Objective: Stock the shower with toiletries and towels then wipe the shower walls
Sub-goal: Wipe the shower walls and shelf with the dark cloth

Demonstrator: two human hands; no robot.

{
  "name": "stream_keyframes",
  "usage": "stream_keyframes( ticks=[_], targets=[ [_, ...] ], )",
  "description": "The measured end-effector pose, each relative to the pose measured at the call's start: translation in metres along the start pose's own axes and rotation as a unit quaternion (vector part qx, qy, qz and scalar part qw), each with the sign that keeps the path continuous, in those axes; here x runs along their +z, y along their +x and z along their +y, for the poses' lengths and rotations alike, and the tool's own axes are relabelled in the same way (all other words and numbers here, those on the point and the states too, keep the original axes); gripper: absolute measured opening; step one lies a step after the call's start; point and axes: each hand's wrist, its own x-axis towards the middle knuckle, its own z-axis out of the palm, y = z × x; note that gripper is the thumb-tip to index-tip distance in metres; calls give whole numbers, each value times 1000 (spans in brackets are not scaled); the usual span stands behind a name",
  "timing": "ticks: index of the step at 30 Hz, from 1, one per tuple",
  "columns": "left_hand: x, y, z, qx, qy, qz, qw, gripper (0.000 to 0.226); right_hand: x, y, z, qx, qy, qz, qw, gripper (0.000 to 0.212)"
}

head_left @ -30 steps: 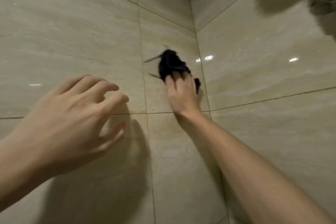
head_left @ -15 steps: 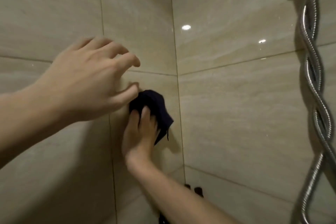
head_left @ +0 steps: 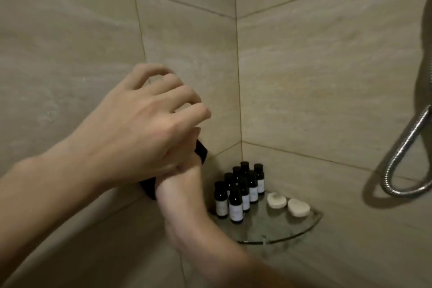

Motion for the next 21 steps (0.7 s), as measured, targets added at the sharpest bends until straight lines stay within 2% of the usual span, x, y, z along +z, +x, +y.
stream_keyframes(
  ticks=[2,4,5,6,7,8,10,12,13,15,17,19,21],
  targets=[
    [19,-19,6,-12,-13,5,1000,27,-9,-4,-15,34,23,-10,999,22],
    [32,-40,7,-52,-85,-52,994,36,-21,-1,-29,74,42,-57,995,24],
    [37,-51,8,-63,-125,-78,987,41,-27,2,-37,83,17,-87,993,26],
    [38,-59,9,-48,-119,-82,988,40,-34,9,-43,72,-50,-111,990,26],
    [37,-64,10,5,-75,-70,995,35,-40,16,-47,44,-144,-129,980,26],
    [38,-68,14,71,-37,-32,996,28,-47,25,-51,-5,-257,-152,955,24],
    [37,-67,20,156,-25,-15,987,30,-56,40,-60,-104,-476,-196,851,25],
    [51,-64,21,186,-28,-55,981,41,-61,57,-71,-125,-607,-226,752,38],
    [60,-64,23,186,-20,-79,979,44,-63,65,-75,-106,-629,-242,731,39],
    [71,-62,28,183,6,-107,977,47,-67,79,-81,-62,-623,-291,723,34],
    [74,-55,32,183,31,-153,971,40,-70,88,-84,-27,-594,-342,728,32],
    [75,-46,40,223,57,-214,949,28,-74,93,-84,6,-580,-373,724,29],
    [79,-41,52,292,112,-267,911,27,-79,99,-82,44,-575,-394,716,23]
  ],
)
